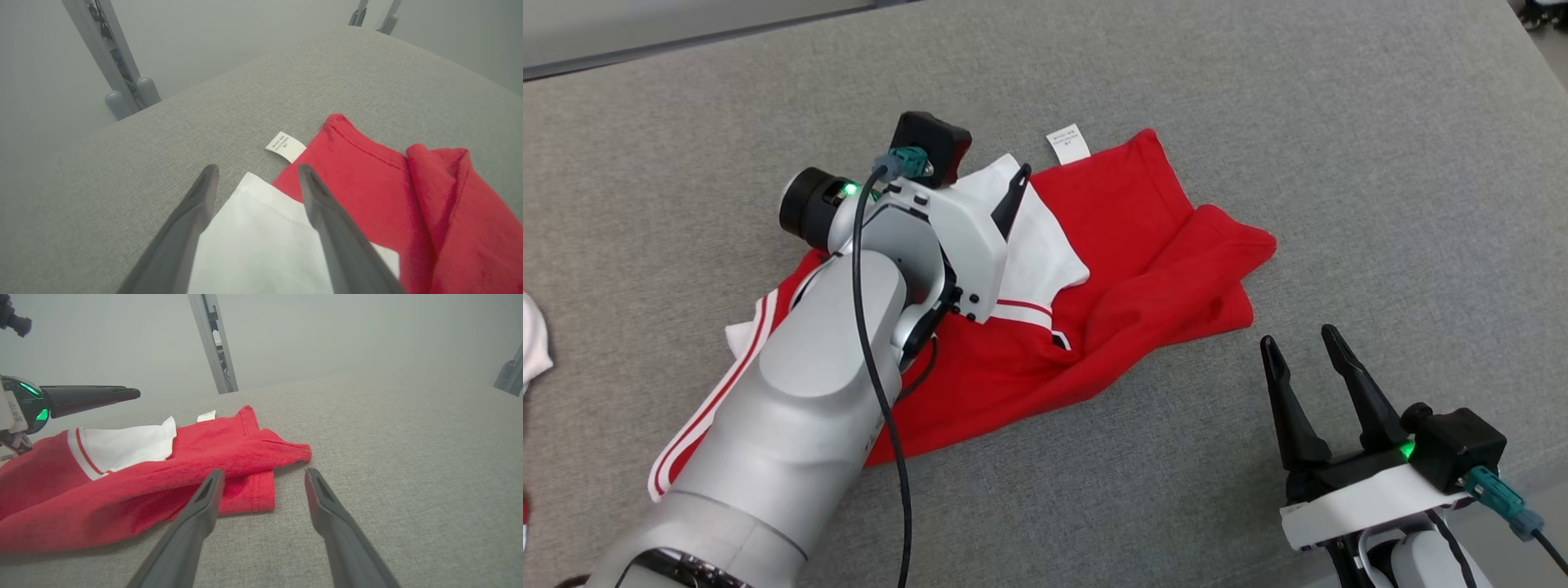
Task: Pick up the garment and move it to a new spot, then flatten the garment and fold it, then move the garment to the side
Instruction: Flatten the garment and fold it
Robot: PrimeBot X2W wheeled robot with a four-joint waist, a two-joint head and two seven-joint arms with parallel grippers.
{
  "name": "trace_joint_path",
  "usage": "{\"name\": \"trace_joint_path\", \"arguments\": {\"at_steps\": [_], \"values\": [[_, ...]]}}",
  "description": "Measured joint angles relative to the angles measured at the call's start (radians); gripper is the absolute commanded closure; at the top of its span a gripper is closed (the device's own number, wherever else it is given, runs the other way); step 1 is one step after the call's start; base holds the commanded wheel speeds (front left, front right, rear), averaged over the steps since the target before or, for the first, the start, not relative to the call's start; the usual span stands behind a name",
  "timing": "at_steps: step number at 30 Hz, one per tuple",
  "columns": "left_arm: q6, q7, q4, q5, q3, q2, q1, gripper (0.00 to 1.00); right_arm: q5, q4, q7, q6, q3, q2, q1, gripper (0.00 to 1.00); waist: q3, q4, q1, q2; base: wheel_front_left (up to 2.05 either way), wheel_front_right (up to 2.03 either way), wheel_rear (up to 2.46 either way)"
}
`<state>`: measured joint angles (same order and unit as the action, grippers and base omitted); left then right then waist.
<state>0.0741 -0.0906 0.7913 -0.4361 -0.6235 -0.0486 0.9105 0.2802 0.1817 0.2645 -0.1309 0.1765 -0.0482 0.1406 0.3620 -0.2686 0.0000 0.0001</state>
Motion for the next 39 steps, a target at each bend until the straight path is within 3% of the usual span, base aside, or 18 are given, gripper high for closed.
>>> {"name": "trace_joint_path", "arguments": {"at_steps": [7,23,26,27,28,30,31,39], "values": [[-0.032,-0.001,0.075,-0.109,-0.079,0.0,0.069,0.0,0.021,-0.006,0.0,0.0,0.01,0.0,0.026,0.0,0.043,-0.025,0.0,0.0,0.0,0.0,0.0],[-0.095,0.057,0.217,-0.212,-0.207,0.001,0.155,0.0,0.053,-0.019,0.0,0.0,0.015,0.0,0.045,0.0,0.098,-0.07,0.0,-0.0001,0.0,0.0,0.0],[-0.102,0.06,0.235,-0.232,-0.225,0.001,0.165,0.07,0.053,-0.027,0.0,0.0,0.006,0.0,0.045,0.0,0.099,-0.073,0.0,0.0,0.0,0.0,0.0],[-0.101,0.057,0.24,-0.239,-0.231,0.001,0.166,0.15,0.053,-0.028,0.0,0.0,0.004,0.0,0.045,0.0,0.099,-0.074,0.0,0.0,0.0,0.0,0.0],[-0.1,0.054,0.246,-0.246,-0.239,0.001,0.166,0.33,0.053,-0.029,0.0,0.0,0.003,0.0,0.045,0.0,0.099,-0.074,0.0,0.0,0.0,0.0,0.0],[-0.095,0.054,0.257,-0.253,-0.254,0.001,0.167,0.9,0.053,-0.032,0.0,0.0,0.001,0.0,0.045,0.0,0.097,-0.074,0.0,0.0,0.0,0.0,0.0],[-0.093,0.051,0.261,-0.257,-0.261,0.001,0.168,1.0,0.053,-0.034,0.0,0.0,0.0,0.0,0.045,0.0,0.096,-0.074,0.0,0.0,0.0,0.0,0.0],[-0.082,0.109,0.289,-0.293,-0.301,0.001,0.169,1.0,0.051,-0.04,0.0,0.0,-0.006,0.0,0.05,0.0,0.08,-0.066,0.0,0.0,0.0,0.0,0.0]]}}
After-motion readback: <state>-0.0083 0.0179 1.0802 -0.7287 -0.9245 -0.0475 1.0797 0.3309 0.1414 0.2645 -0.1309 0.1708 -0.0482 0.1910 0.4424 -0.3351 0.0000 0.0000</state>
